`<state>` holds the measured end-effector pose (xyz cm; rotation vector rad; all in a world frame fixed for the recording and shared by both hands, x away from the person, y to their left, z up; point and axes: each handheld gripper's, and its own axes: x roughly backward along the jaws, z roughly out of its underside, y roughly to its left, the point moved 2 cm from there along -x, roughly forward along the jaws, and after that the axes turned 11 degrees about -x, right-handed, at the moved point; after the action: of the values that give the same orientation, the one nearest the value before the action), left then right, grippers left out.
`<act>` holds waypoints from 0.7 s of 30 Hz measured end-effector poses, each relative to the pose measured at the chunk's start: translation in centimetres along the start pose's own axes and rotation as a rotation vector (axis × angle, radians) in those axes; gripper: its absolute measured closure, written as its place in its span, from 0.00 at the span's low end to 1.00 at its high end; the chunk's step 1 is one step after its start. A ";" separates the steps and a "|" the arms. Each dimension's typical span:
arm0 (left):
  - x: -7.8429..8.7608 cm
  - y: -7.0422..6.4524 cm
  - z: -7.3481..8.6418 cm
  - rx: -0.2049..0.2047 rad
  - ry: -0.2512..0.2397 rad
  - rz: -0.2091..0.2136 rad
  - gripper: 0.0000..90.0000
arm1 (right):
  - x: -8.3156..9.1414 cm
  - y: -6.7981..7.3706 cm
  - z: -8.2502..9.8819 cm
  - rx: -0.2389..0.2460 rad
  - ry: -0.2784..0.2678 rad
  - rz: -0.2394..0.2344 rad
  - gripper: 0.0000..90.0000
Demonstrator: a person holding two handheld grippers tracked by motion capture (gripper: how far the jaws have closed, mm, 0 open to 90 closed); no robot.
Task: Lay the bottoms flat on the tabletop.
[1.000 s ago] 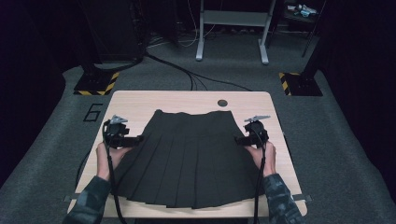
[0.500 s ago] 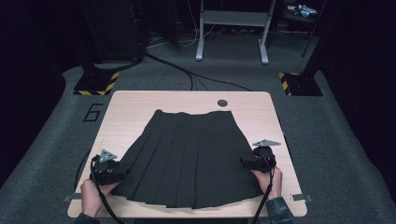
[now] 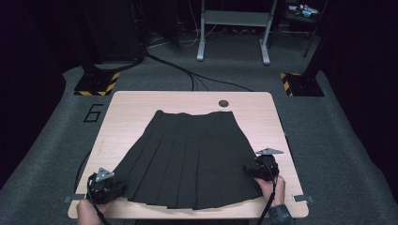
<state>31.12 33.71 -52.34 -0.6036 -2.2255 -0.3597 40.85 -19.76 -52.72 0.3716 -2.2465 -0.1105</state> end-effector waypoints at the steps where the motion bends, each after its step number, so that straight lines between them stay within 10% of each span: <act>1: 0.2 -0.1 0.2 0.000 0.005 0.006 0.74 | 0.0 0.0 0.1 -0.004 -0.002 0.002 0.33; 12: 2.8 0.9 -2.4 -0.013 -0.045 0.021 0.28 | 1.4 -0.5 0.1 -0.014 -0.031 0.018 0.21; 21: -2.0 2.4 -6.6 -0.066 0.016 0.030 0.05 | 1.9 1.8 0.2 0.008 0.022 0.002 0.00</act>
<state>37.69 32.27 -49.43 -0.6657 -2.1937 -0.4222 39.16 -18.67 -51.08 0.3736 -2.2261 -0.0956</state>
